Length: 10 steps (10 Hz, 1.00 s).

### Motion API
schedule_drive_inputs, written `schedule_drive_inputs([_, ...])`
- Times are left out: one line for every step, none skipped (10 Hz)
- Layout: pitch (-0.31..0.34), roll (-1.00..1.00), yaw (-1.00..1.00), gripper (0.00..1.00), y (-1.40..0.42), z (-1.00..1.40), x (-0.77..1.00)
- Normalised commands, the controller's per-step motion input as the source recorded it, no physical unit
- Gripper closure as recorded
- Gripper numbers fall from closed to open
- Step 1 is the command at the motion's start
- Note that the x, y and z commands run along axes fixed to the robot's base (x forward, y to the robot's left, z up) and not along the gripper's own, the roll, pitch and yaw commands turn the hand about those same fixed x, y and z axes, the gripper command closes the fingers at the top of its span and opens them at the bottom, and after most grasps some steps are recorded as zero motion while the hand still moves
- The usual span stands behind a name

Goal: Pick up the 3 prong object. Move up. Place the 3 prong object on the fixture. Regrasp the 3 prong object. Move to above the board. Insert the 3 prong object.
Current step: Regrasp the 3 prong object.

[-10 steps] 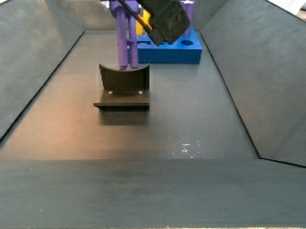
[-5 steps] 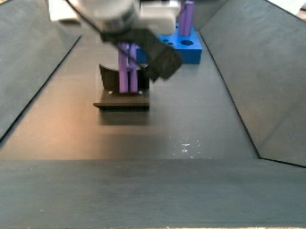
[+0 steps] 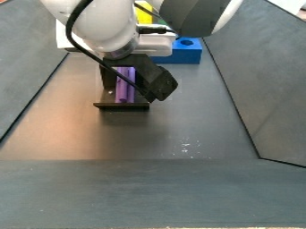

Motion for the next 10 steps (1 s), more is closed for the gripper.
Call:
schedule_drive_inputs([0.045, 0.07, 0.02, 0.0, 0.0, 1.0, 0.0])
schedule_drive_inputs([0.059, 0.07, 0.01, 0.0, 0.0, 1.0, -0.02])
schedule_drive_inputs([0.068, 0.07, 0.01, 0.0, 0.0, 1.0, -0.02])
schedule_drive_inputs([0.082, 0.07, -0.01, 0.0, 0.01, 1.0, -0.03])
schedule_drive_inputs([0.093, 0.05, -0.02, 0.0, 0.01, 0.87, -0.03])
schedule_drive_inputs([0.087, 0.05, -0.03, 0.0, 0.01, 0.69, -0.02])
schedule_drive_inputs([0.083, 0.04, -0.04, 0.0, 0.01, 0.56, -0.02])
schedule_drive_inputs([0.078, 0.04, -0.05, 0.0, 0.01, 0.31, -0.02])
schedule_drive_inputs([0.046, 1.0, 0.03, 0.0, -0.82, 0.87, 0.15])
schedule_drive_inputs([0.045, 1.0, 0.03, 0.0, -0.78, 0.77, 0.14])
